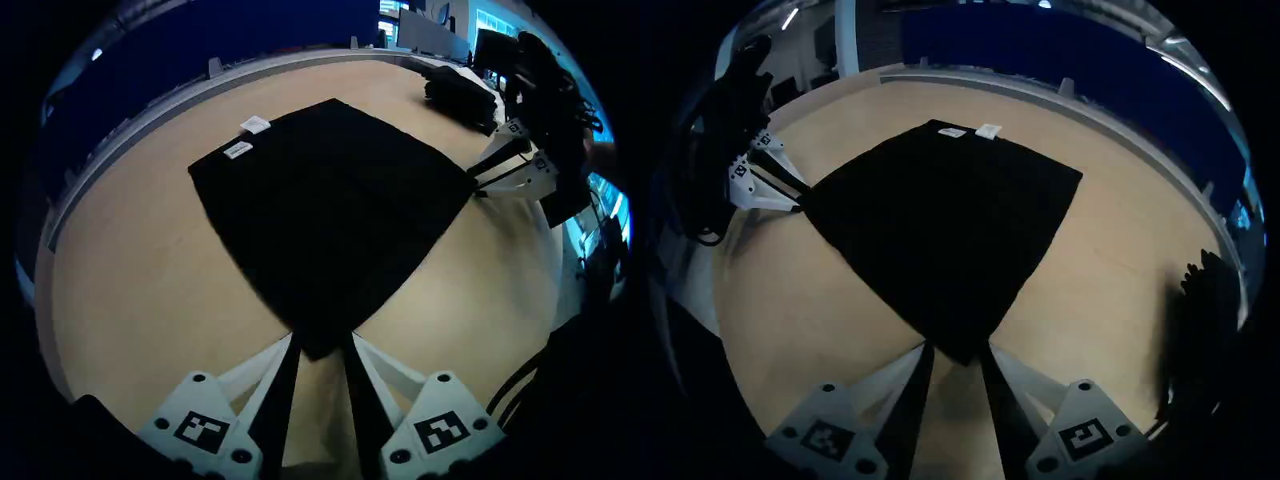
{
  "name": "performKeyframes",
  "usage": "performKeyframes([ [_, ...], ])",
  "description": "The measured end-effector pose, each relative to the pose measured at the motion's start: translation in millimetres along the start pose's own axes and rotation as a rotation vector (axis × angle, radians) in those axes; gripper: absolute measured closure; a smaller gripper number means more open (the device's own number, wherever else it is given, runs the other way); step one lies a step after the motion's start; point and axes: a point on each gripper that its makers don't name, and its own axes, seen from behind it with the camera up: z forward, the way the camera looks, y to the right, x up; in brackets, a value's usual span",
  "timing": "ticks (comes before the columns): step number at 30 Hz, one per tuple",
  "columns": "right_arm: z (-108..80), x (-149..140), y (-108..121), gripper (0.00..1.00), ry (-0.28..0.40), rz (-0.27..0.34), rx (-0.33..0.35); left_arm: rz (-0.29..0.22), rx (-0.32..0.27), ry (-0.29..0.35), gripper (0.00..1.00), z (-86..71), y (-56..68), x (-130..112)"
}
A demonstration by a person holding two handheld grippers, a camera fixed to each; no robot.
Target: Fold towel
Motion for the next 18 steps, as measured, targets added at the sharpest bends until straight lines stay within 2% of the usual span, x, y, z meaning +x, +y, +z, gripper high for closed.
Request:
performKeyframes([
  [4,0.1,0.3,-2.0,0.62,-0.002,-0.001,0.007,0.001,0.0,-0.002,0.65,2.1,0.4,0.2],
  [9,1.2,1.0,-5.4,0.75,-0.004,-0.018,0.012,0.002,0.007,-0.003,0.74,2.0,-0.5,0.6],
  [18,0.1,2.7,-0.6,0.85,-0.008,-0.009,-0.008,-0.011,0.019,0.0,0.83,-2.5,-1.1,3.6],
])
